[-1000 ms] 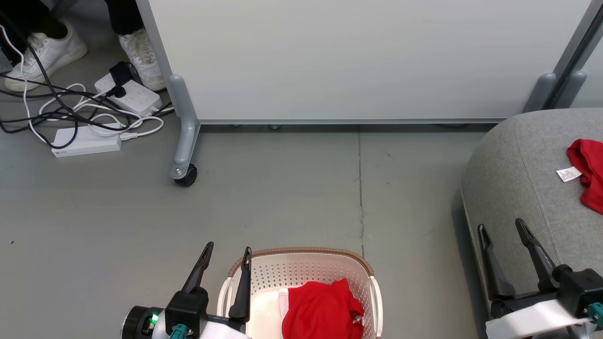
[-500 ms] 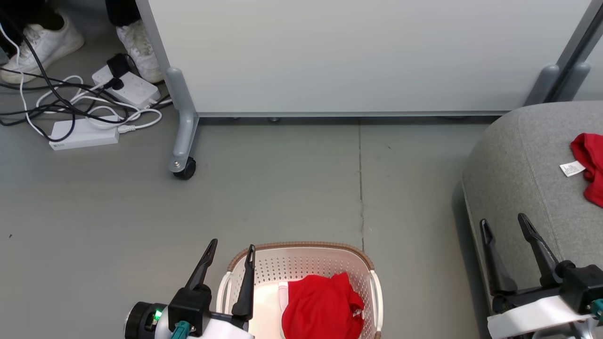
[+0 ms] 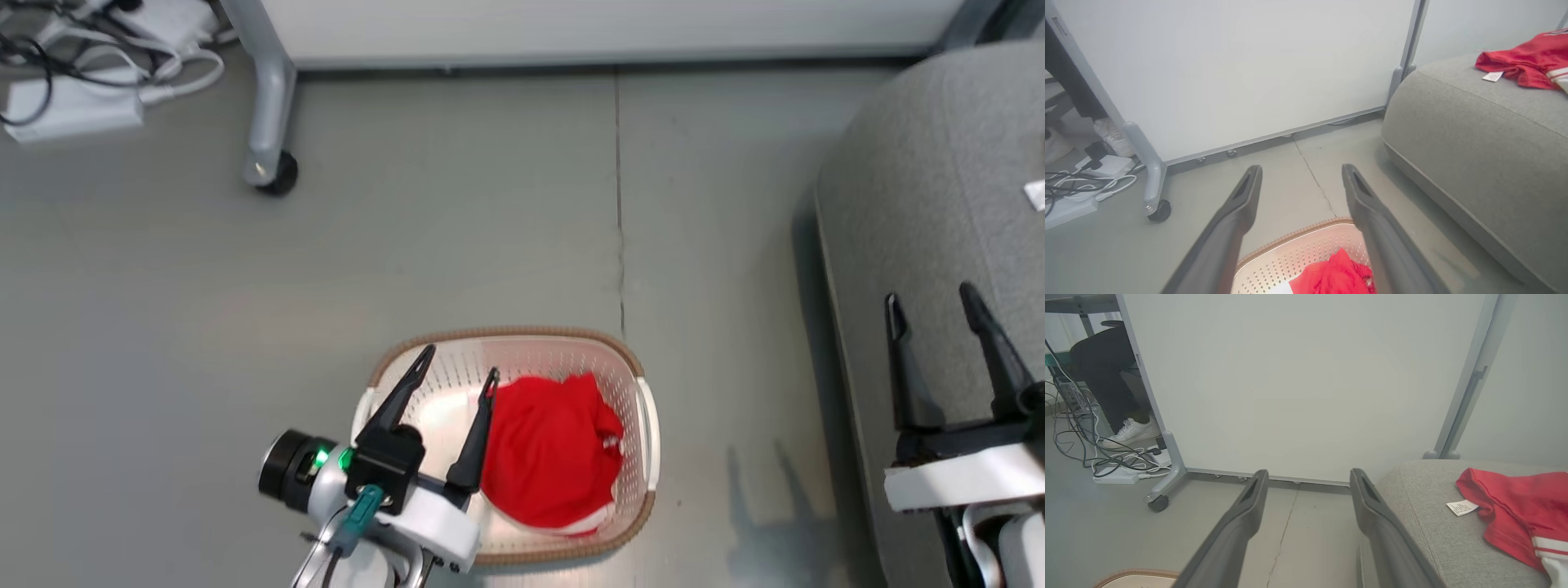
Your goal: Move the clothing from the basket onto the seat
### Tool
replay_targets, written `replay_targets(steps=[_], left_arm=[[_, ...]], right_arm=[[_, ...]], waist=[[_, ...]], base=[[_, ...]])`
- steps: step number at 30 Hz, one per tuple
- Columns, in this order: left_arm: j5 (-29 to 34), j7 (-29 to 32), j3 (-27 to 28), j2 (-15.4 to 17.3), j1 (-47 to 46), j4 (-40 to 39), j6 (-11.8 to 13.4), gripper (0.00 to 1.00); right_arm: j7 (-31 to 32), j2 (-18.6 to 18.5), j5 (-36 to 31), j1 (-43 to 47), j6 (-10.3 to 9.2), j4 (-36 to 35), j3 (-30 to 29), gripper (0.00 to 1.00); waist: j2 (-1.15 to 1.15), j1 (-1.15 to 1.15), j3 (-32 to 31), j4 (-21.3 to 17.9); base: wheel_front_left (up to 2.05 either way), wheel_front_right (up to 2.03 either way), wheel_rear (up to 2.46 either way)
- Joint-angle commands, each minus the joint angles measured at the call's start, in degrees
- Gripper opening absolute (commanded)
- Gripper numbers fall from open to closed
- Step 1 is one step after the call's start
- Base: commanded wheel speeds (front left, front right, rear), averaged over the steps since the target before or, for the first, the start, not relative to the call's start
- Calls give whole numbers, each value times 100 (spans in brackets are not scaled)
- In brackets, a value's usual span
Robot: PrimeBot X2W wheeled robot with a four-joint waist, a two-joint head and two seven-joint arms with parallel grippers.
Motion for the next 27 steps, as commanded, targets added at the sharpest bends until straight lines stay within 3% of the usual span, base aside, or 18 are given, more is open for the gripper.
replay_targets(steps=[1,15,22,27], left_arm=[[120,0,-66,25,-283,95,-36,100],[795,-1,-679,176,-2100,1472,-455,100],[836,-1,-922,279,-3078,2858,-883,100],[1005,-1,-1120,338,-3744,4008,-933,100]], right_arm=[[-27,-36,-43,-143,1,-58,-65,100],[-27,44,-130,-698,1,-614,3,100],[-28,164,-224,-866,1,-774,186,100],[-28,233,-169,-910,1,-853,344,100]], waist=[[0,0,748,-191],[0,0,2658,-795],[0,0,3271,-1070],[0,0,3623,-1285]], base=[[0,0,0],[0,0,0],[0,0,0],[0,0,0]])
